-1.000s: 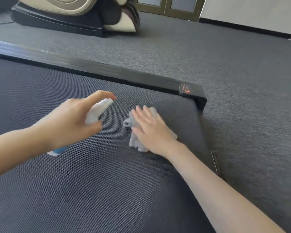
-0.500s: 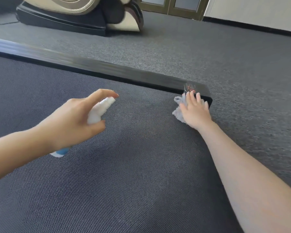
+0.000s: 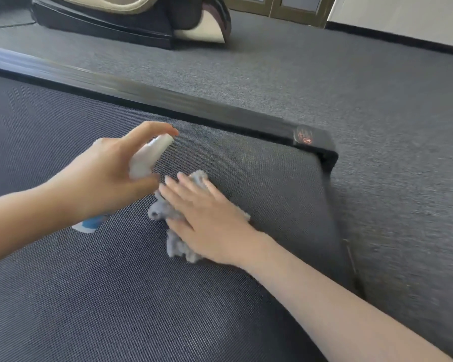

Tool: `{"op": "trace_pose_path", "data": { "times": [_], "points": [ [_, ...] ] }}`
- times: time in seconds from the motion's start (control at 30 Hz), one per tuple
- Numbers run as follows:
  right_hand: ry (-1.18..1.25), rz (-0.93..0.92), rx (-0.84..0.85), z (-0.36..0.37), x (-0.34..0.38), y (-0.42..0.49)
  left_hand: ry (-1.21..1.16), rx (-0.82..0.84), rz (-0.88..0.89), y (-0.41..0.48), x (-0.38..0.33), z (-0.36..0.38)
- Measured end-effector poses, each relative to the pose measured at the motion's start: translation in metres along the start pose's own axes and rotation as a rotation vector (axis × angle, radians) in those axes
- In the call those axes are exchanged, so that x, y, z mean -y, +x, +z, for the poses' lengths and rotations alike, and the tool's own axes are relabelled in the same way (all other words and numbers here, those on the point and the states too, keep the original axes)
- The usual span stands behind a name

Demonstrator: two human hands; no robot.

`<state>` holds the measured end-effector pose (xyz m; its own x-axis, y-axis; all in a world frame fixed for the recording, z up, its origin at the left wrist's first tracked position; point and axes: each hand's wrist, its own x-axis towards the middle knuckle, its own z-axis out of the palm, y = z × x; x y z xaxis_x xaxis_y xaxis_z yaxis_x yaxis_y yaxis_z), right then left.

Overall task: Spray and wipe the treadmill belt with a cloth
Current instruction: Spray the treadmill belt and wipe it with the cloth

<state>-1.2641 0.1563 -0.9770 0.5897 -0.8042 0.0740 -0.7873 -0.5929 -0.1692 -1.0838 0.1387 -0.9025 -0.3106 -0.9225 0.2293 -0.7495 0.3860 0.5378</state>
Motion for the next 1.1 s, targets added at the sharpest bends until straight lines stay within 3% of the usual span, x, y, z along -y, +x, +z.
{"op": "trace_pose_path", "data": {
  "times": [0.13,0.23,0.33,0.47,0.6,0.77,0.83,0.9,1.0,1.1],
  "points": [
    [-0.087,0.051,0.057,-0.011,-0.030,-0.060,0.006,0.016,-0.001,-0.005,0.002,-0.003],
    [-0.234,0.327,0.093,-0.019,-0.095,-0.054,-0.001,0.033,-0.011,-0.012,0.009,-0.005],
    [-0.216,0.669,0.045,-0.021,-0.160,-0.021,0.047,0.028,0.008,-0.019,0.014,-0.010],
    [-0.172,0.834,0.025,-0.018,-0.176,0.016,0.051,0.024,-0.005,-0.021,0.016,-0.016],
    [-0.152,0.525,0.054,-0.014,-0.112,0.012,0.035,0.024,0.017,-0.022,0.006,-0.016],
    [0.062,-0.097,0.074,0.005,0.044,-0.086,0.011,0.022,0.058,-0.024,-0.007,-0.013],
    [-0.053,-0.207,0.063,0.011,0.060,-0.128,-0.004,0.011,0.071,-0.027,-0.009,-0.012],
    [-0.115,-0.184,0.043,0.007,0.043,-0.145,0.016,0.005,0.083,-0.028,-0.008,-0.011],
    [-0.065,0.008,0.061,-0.007,-0.003,-0.136,0.027,0.008,0.092,-0.028,-0.008,-0.008],
    [-0.162,0.218,0.122,-0.014,-0.067,-0.111,0.024,0.021,0.079,-0.027,-0.006,-0.005]
  ]
}}
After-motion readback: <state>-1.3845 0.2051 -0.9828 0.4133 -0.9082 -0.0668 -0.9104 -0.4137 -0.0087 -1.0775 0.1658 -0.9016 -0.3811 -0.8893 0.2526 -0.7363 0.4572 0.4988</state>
